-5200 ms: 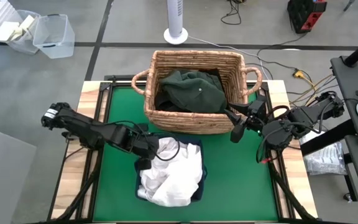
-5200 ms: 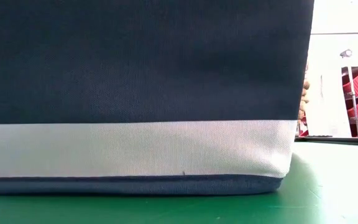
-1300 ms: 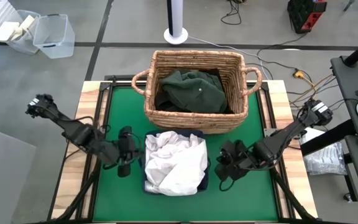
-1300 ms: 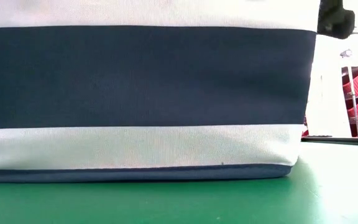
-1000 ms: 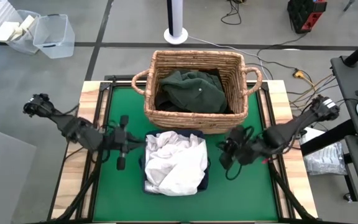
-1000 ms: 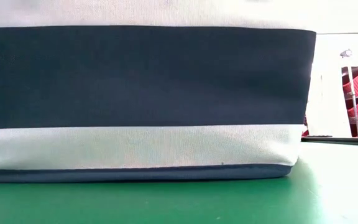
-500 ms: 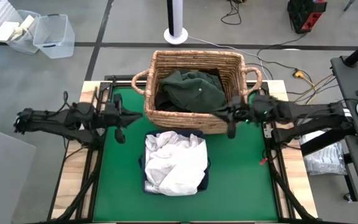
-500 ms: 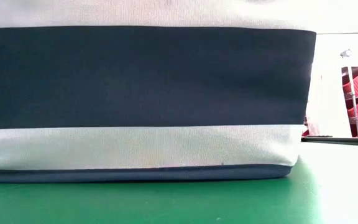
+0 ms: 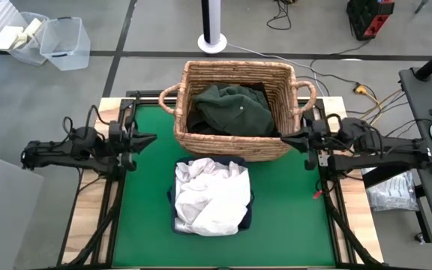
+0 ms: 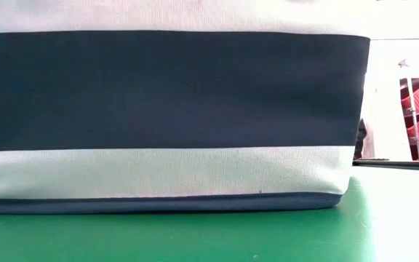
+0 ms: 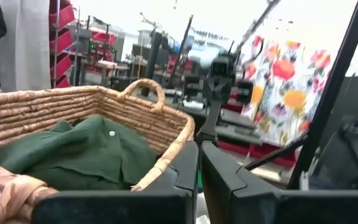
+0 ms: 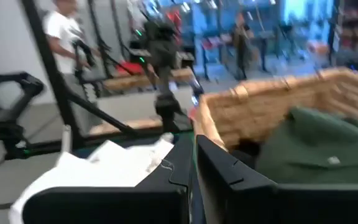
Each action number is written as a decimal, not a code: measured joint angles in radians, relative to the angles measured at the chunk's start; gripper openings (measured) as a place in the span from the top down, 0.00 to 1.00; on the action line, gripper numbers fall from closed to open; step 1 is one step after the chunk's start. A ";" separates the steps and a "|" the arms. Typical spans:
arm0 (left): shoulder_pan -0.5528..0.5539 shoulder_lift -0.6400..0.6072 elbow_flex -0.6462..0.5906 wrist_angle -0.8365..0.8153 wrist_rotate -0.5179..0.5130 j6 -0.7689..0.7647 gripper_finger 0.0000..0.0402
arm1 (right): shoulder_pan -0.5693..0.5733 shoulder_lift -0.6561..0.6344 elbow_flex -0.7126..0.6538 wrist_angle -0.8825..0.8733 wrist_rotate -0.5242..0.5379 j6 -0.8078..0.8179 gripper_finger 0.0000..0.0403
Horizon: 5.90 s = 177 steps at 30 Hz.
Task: Sort clothes
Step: Return to Home Position
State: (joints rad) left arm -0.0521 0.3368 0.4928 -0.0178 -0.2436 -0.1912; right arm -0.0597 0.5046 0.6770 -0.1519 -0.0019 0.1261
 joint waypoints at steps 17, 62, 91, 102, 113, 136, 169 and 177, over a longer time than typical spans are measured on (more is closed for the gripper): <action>-0.002 -0.335 -0.303 -0.017 0.243 -0.036 1.00 | 0.000 -0.437 -0.467 0.218 -0.085 -0.082 0.97; -0.010 -0.157 -0.471 0.028 0.271 -0.036 1.00 | 0.016 -0.371 -0.665 0.191 -0.156 -0.074 0.97; -0.010 -0.117 -0.469 0.033 0.270 -0.035 1.00 | 0.016 -0.371 -0.666 0.192 -0.155 -0.074 0.97; -0.010 -0.113 -0.469 0.033 0.270 -0.035 1.00 | 0.016 -0.371 -0.667 0.192 -0.154 -0.074 0.97; -0.010 -0.113 -0.469 0.033 0.270 -0.035 1.00 | 0.016 -0.371 -0.667 0.193 -0.154 -0.074 0.97; -0.010 -0.113 -0.469 0.033 0.270 -0.035 1.00 | 0.016 -0.371 -0.667 0.193 -0.154 -0.074 0.97; -0.010 -0.114 -0.469 0.032 0.269 -0.035 1.00 | 0.016 -0.371 -0.667 0.193 -0.154 -0.074 0.97; -0.010 -0.114 -0.469 0.032 0.269 -0.035 1.00 | 0.016 -0.371 -0.667 0.193 -0.154 -0.074 0.97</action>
State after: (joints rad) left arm -0.0616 0.2231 0.0238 0.0143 0.0257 -0.2260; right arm -0.0435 0.1337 0.0105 0.0408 -0.1555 0.0521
